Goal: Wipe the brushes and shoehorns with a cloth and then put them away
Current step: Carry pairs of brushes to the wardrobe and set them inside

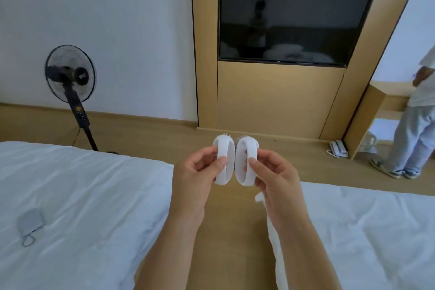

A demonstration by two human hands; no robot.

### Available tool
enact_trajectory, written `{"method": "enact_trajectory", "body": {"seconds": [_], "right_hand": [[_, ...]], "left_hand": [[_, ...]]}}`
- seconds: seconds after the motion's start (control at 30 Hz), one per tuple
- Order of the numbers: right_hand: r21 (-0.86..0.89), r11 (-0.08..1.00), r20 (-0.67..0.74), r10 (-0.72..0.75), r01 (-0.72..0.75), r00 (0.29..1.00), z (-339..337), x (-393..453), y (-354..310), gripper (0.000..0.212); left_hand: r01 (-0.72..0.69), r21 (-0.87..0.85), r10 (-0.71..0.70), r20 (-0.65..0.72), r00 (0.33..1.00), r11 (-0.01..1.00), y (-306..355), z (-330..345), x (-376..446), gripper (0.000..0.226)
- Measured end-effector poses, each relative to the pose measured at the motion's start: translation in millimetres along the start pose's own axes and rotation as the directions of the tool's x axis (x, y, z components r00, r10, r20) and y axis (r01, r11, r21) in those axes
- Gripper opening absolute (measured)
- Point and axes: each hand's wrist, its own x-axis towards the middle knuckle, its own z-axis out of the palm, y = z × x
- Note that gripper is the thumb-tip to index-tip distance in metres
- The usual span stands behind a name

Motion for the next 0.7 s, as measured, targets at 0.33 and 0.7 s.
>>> {"method": "enact_trajectory", "body": {"seconds": [0.33,0.7], "right_hand": [[-0.022,0.999,-0.137,-0.038,0.036,0.990,28,172,12,0.018],[-0.010,1.000,-0.165,-0.022,0.021,0.986,61,324,57,0.016]], "left_hand": [[0.029,-0.095,-0.011,0.178,0.984,0.995,-20,21,199,0.019],[0.056,-0.107,-0.033,0.204,0.978,0.993,-60,18,362,0.019]]}}
